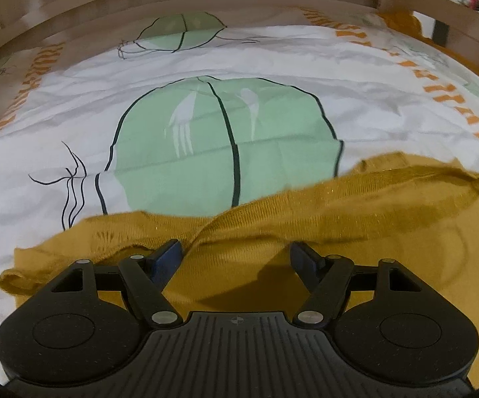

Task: Fold small clothes
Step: 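Lay the hem down on the sweater and open both grippers, then smooth the folded sweater flat with both tools open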

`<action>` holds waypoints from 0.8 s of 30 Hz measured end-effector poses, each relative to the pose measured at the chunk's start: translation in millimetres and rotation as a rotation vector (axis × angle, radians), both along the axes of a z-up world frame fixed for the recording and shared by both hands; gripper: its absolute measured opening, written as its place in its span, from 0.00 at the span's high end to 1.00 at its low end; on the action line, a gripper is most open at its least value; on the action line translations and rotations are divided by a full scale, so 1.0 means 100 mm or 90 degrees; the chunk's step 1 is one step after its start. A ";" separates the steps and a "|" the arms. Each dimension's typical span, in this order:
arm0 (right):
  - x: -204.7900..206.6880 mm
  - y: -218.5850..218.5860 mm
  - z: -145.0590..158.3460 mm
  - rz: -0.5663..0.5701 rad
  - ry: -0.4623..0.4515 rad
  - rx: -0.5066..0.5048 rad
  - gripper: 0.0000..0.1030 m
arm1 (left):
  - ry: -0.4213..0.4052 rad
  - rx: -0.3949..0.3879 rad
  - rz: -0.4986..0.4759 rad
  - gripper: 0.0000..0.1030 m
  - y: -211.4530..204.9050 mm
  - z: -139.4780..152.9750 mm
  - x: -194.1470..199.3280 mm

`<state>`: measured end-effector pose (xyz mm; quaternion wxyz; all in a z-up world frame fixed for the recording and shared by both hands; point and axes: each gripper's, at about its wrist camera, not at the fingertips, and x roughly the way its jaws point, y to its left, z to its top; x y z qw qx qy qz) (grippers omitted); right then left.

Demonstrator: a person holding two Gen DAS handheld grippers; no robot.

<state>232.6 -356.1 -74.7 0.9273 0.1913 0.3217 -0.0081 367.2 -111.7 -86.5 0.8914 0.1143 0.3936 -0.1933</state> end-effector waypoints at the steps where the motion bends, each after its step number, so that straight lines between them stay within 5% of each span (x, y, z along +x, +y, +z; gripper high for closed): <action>1: -0.01 -0.02 0.00 -0.003 0.000 0.003 0.64 | 0.003 -0.002 0.005 0.31 -0.01 0.00 0.04; 14: -0.06 -0.30 0.09 -0.046 -0.019 0.049 0.48 | 0.044 -0.019 0.081 0.31 -0.07 -0.01 0.40; 24: -0.06 -0.54 -0.06 -0.053 0.007 0.180 0.22 | 0.037 -0.067 0.075 0.31 0.00 0.30 0.06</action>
